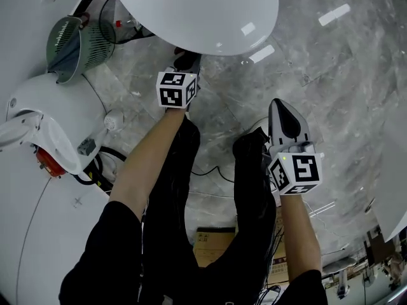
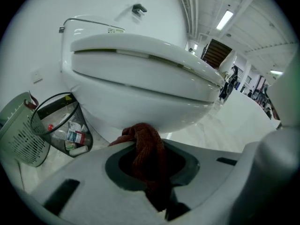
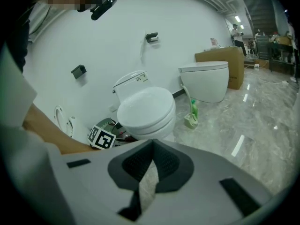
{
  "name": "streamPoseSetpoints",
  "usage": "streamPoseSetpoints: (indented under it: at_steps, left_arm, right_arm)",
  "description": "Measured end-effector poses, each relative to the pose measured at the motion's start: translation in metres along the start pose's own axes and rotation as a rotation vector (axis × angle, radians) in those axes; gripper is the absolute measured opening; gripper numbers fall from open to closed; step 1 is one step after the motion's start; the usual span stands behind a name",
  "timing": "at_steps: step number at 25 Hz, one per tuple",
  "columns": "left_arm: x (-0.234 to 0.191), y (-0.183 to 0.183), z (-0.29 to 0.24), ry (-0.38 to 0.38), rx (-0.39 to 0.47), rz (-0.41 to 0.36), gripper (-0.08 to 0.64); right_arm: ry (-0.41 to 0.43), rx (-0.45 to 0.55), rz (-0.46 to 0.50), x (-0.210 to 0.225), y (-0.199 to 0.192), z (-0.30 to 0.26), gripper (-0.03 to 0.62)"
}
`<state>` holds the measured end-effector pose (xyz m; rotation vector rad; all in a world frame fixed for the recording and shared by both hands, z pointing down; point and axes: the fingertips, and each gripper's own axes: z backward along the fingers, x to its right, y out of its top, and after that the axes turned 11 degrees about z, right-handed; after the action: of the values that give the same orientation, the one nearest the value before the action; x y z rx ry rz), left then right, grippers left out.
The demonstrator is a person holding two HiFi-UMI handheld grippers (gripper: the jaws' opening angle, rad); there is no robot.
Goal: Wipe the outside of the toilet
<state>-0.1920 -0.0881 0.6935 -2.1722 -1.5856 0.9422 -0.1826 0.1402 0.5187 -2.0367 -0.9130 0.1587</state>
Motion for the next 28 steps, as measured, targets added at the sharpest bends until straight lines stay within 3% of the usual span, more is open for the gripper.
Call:
streamPoseSetpoints:
  at_steps: [8,11,22,28]
  left_arm:
    - [0.070,-0.016,-0.020,-0.009,-0.029,0.045,0.071]
    - [0.088,-0.016,-0.025,0.015,-0.024,0.094,0.069]
    - [0.128,-0.007,-0.044,0.099,-0.006,0.177,0.070]
    - [0.135,-0.009,-0.050,0.141,0.053,0.279,0.071]
  right_arm:
    - [0.014,0.003,-0.010,0.047,-0.010,0.033,0.003]
    - [0.028,0.015,-0.014,0.066,-0.003,0.043,0.003]
    - [0.159,-0.006,0.122,0.131,0.039,0.049,0.003]
    - [0.261,-0.025,0.176,0.153,0.069,0.018,0.003]
